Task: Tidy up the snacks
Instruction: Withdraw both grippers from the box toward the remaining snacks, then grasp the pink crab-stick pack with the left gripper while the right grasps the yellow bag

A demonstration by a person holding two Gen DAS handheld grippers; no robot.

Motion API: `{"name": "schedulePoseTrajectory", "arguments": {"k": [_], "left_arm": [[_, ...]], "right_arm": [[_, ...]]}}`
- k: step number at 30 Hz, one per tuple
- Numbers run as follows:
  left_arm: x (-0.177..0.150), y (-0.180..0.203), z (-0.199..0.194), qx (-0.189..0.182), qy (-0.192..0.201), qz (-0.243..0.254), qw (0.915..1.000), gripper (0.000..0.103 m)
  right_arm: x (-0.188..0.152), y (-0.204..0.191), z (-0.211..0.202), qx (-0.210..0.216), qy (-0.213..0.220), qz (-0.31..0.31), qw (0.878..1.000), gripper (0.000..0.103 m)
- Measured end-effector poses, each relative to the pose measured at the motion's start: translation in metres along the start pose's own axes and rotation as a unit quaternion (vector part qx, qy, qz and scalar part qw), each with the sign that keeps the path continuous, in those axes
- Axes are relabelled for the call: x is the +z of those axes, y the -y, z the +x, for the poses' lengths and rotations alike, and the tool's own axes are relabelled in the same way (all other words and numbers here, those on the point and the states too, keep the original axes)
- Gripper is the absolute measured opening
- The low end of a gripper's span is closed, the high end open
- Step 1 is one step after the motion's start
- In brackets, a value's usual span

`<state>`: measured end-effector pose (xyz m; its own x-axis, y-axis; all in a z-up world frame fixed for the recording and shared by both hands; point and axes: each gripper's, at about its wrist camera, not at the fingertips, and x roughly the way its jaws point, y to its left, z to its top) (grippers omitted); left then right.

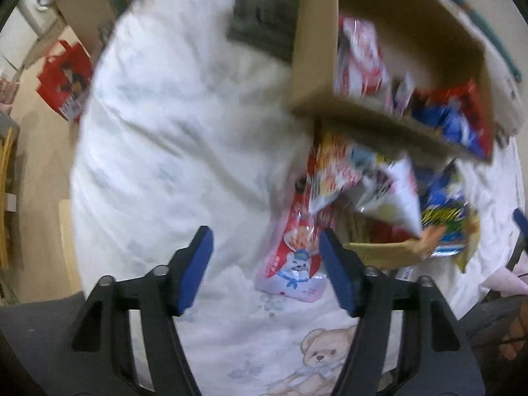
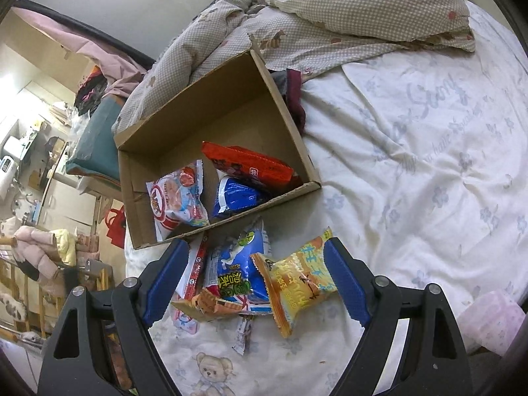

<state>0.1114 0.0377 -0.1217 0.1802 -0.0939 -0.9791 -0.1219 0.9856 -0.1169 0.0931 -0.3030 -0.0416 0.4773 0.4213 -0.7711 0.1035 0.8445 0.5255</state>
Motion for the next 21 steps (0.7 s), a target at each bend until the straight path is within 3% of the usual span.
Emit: {"name": "schedulePoseTrajectory", "arguments": {"k": [4,7,10,12,16,17,21], "left_arm": [[0.003,0.017,0.024,0.022,-0.008,0.035,0.9991,0.061],[0.002,0.033,0.040,0.013,-0.030,0.059,0.9977,0.060],[0.000,0.047,0.046,0.025,-0.032,0.085,0.9956,0.068],[-0.003,0.054,0.051,0.028,-0.037,0.103,0.9936,0.080],[-0.007,0.064,0.057,0.045,-0.026,0.138,0.9891,0.080],[-0.006,0.063,0.057,0.041,-0.025,0.135,0.9897,0.079],[-0.001,0.060,0.051,0.042,-0.018,0.133,0.9901,0.054]], "right_arm": [[-0.002,0.000,-0.001,-0.009,-0.001,-0.010,1.000,0.086],[-0.003,0.003,-0.002,-0.015,-0.001,-0.014,1.000,0.086],[-0.002,0.009,-0.002,-0.014,-0.003,-0.005,1.000,0.086],[-0.002,0.012,-0.002,-0.011,-0.005,0.002,1.000,0.086],[0.000,0.009,0.002,-0.007,-0.009,0.001,1.000,0.086],[0.000,0.007,0.002,-0.008,-0.009,-0.002,1.000,0.086],[-0.001,0.003,0.006,-0.012,-0.012,-0.008,1.000,0.086]]}}
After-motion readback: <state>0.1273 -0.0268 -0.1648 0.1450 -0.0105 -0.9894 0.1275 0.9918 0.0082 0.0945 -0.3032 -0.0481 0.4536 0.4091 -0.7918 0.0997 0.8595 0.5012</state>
